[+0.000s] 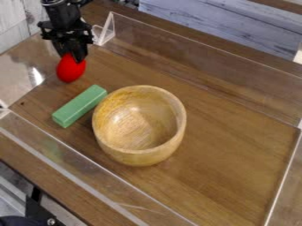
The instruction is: Move the red object to the left side of the table
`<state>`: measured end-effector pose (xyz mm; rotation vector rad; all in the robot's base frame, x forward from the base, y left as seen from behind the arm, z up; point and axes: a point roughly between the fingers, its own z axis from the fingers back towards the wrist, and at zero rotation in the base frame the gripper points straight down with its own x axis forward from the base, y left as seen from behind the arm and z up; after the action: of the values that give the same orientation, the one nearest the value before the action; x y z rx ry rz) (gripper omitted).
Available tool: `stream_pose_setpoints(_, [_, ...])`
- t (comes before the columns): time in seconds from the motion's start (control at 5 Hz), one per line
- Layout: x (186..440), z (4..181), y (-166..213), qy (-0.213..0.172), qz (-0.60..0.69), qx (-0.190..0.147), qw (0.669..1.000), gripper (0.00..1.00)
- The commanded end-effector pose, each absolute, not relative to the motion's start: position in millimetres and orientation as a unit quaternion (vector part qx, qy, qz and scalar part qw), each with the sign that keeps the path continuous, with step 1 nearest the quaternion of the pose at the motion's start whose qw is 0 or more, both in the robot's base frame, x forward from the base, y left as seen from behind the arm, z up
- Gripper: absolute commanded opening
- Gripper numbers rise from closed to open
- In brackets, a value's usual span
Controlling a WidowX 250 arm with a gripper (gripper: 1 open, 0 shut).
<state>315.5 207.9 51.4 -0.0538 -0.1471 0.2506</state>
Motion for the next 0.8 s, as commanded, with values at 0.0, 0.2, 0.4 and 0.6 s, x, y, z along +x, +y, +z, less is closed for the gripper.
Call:
stream_pose_setpoints(0.0, [322,67.0,216,-0.099,0.158,-0.006,0.982,1.00])
stream_pose_setpoints(0.2, [318,76.8,213,-0.109,0.150,0.000,0.983,1.00])
stream_pose_setpoints(0.4, [313,88.3,211,-0.119,0.137,0.007,0.983,1.00])
stream_pose_setpoints(0.6, [308,108.9,209,-0.129,0.106,0.011,0.986,1.00])
